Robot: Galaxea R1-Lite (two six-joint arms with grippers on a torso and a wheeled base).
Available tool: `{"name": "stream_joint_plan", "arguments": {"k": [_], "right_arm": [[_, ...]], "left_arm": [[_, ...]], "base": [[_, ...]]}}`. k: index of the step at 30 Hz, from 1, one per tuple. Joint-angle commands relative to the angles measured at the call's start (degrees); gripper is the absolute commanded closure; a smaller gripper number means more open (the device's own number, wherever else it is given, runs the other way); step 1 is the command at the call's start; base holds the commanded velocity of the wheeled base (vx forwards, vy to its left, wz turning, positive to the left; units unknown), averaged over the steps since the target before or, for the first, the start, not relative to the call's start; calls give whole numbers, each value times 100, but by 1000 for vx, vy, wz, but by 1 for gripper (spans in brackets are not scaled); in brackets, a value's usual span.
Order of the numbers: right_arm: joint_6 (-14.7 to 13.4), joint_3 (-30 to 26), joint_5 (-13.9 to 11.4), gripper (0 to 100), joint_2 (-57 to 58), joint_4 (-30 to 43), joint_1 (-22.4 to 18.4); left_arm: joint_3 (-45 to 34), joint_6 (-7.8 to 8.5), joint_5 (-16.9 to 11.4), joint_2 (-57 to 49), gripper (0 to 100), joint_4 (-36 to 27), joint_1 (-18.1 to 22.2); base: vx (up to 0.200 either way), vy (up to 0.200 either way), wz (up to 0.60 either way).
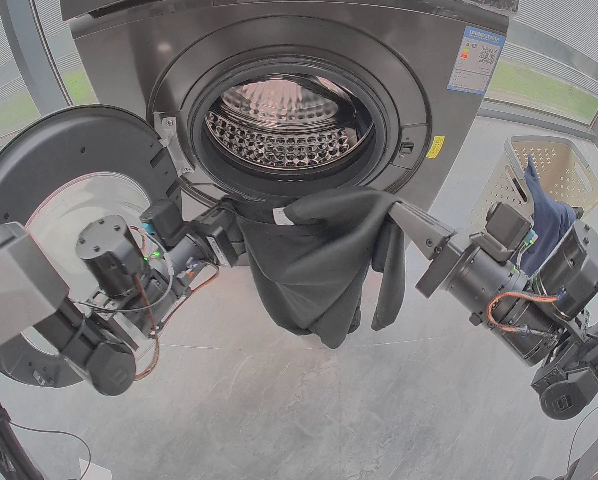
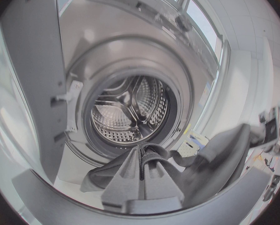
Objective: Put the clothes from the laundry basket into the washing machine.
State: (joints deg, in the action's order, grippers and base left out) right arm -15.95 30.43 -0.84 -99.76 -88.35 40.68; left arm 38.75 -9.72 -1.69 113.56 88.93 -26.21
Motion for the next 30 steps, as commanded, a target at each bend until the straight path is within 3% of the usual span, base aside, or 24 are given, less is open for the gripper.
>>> {"name": "stream_joint_plan", "arguments": {"k": [1, 6, 7, 13, 18, 21, 30], "right_arm": [[30, -362, -4, 100, -35, 2, -7], [39, -345, -4, 100, -62, 2, 10], [39, -336, 5, 0, -70, 2, 19], [92, -441, 23, 0, -431, 2, 36], [584, -766, 5, 0, -879, 2, -43], [628, -863, -74, 0, -1160, 2, -43], [628, -169, -100, 0, -1652, 2, 36]], "left_arm": [[-404, -180, -6, -1011, 100, 1, 81], [-342, -153, -50, -1125, 100, 10, 2], [-342, -153, -77, -1187, 100, 10, -25], [-298, -171, -226, -1415, 100, 10, -130], [-237, -171, -235, -1406, 100, 1, -174], [-228, -180, -217, -1415, 100, 1, -253], [-228, -171, -226, -1415, 100, 1, -323]], "base": [[0, 0, 0], [0, 0, 0], [0, 0, 0], [0, 0, 0], [0, 0, 0], [0, 0, 0], [0, 0, 0]]}}
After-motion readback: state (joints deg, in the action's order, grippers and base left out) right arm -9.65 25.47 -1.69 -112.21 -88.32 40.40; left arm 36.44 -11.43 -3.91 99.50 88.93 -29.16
